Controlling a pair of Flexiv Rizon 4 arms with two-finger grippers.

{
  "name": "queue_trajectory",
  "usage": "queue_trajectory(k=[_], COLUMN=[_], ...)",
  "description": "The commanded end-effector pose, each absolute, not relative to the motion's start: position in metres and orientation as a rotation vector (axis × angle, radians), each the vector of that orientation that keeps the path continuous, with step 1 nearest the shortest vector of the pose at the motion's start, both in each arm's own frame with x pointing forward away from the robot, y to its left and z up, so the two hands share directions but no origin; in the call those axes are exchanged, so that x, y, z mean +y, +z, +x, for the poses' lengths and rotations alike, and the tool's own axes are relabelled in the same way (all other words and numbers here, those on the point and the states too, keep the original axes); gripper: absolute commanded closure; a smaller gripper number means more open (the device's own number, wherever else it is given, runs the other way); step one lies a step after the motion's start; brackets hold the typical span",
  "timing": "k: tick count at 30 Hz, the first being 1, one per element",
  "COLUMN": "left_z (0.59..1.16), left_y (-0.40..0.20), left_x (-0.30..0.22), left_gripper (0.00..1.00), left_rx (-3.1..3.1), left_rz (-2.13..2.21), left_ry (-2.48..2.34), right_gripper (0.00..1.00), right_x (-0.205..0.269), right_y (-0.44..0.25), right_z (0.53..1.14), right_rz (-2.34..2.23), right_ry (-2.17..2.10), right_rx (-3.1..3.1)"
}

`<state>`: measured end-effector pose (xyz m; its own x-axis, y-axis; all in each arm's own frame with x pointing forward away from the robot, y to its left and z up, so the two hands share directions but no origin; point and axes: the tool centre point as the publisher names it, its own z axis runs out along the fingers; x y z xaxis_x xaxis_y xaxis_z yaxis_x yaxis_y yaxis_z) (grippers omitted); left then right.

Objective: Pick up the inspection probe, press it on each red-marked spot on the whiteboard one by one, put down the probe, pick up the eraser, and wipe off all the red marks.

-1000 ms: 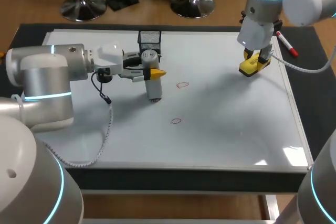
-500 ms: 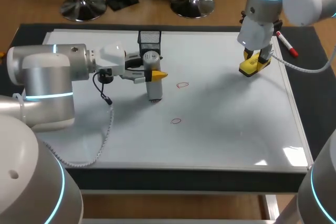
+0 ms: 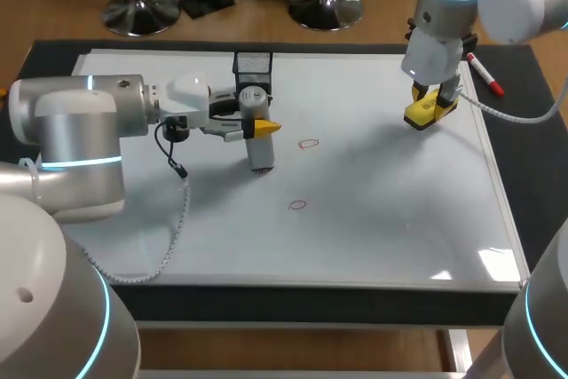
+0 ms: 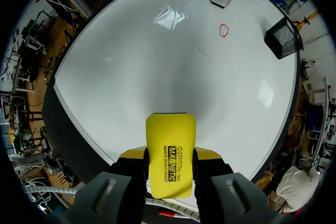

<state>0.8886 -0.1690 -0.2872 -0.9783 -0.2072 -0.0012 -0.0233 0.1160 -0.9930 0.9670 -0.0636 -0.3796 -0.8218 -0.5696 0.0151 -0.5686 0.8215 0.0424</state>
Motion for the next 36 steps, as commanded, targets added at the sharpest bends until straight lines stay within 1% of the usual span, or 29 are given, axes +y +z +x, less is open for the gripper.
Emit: queue_trajectory(k=[1,7,14,36], left_z=[0.887,0.888,0.886,0.845], left_y=[-0.291,-0.287,-0.277,-0.247], left_x=[-0.168,-0.164,-0.144,-0.046], left_gripper=[1.0,1.0,1.0,1.0], left_rx=[2.233,2.226,2.179,2.051], left_rz=[-0.238,-0.245,-0.323,-0.534], left_ry=[-1.986,-1.973,-1.945,-1.752], right_gripper=[1.0,1.0,1.0,1.0], right_x=[-0.064,-0.064,-0.064,-0.064], right_y=[-0.379,-0.379,-0.379,-0.379], right_z=[0.967,0.967,0.967,0.967], right_rz=[0.931,0.931,0.931,0.931], right_ry=[-0.052,-0.052,-0.052,-0.052], right_rx=[-2.971,-2.971,-2.971,-2.971])
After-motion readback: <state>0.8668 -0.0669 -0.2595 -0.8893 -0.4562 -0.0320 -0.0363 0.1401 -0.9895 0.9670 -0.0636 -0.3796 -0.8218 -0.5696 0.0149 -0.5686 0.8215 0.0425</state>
